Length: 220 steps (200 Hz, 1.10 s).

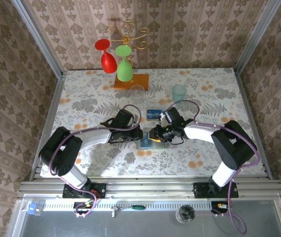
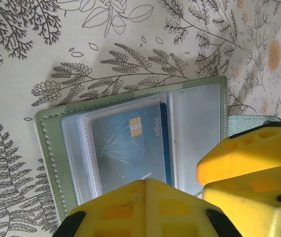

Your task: Take the credit cards out of the card holder

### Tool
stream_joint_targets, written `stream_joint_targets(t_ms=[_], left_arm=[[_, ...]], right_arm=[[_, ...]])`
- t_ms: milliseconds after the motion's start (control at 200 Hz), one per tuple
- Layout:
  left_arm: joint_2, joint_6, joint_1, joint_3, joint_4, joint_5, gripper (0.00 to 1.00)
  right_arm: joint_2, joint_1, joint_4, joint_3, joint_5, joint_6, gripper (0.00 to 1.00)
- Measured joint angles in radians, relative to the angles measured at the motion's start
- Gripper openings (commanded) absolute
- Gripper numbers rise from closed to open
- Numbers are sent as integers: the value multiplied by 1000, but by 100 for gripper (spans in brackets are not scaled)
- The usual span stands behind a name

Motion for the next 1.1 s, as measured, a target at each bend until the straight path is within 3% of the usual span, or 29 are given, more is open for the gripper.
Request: stream_joint_targets(t_ms=[810,1100], left_arm=[[32,0,0,-37,28,-6,0],[27,0,2,-39,28,-6,3]], right_arm=[[64,6,28,44,-7,-11,28],[93,6,28,51,-7,-16,28]])
